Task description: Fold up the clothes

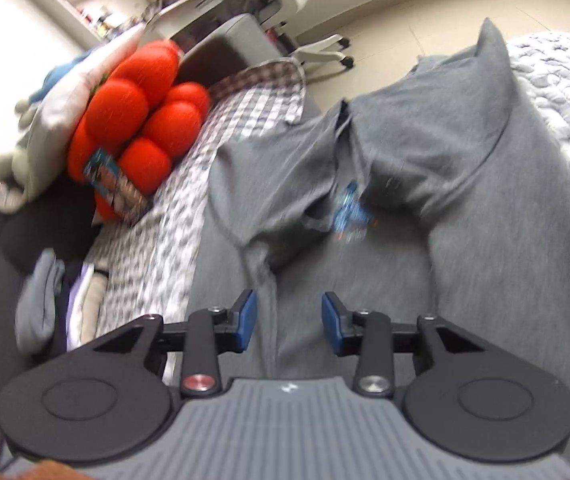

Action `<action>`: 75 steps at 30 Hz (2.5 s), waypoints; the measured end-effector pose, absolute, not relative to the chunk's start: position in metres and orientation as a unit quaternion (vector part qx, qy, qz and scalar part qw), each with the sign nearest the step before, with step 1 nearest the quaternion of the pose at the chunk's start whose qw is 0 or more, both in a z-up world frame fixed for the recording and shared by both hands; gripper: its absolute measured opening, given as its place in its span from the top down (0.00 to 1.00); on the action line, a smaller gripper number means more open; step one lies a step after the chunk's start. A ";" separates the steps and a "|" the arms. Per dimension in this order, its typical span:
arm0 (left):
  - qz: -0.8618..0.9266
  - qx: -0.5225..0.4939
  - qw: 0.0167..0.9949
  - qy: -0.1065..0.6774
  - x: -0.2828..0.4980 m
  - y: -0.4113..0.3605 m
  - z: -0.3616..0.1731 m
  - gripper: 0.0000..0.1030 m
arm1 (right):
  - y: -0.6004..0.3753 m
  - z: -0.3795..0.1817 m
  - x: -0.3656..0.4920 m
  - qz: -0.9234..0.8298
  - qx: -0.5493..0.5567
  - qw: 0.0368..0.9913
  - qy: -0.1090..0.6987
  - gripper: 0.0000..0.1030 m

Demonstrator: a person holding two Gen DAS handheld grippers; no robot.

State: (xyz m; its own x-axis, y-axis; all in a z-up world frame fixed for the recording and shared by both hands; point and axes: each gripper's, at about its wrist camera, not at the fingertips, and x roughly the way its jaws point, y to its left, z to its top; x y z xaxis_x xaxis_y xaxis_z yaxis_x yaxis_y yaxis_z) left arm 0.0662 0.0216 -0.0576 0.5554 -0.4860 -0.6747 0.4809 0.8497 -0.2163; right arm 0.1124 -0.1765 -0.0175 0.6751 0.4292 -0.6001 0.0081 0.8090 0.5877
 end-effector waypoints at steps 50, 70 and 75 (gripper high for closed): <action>-0.337 0.095 0.871 0.345 0.055 -0.032 -0.062 0.75 | -0.192 -0.018 0.020 0.156 0.078 0.898 0.404 0.71; -0.395 0.201 0.798 0.409 -0.059 -0.040 -0.048 0.75 | -0.155 -0.014 -0.096 0.202 0.038 0.852 0.482 0.73; -0.409 0.191 0.781 0.431 -0.077 -0.029 -0.043 0.75 | -0.173 -0.008 -0.116 0.179 0.053 0.852 0.490 0.72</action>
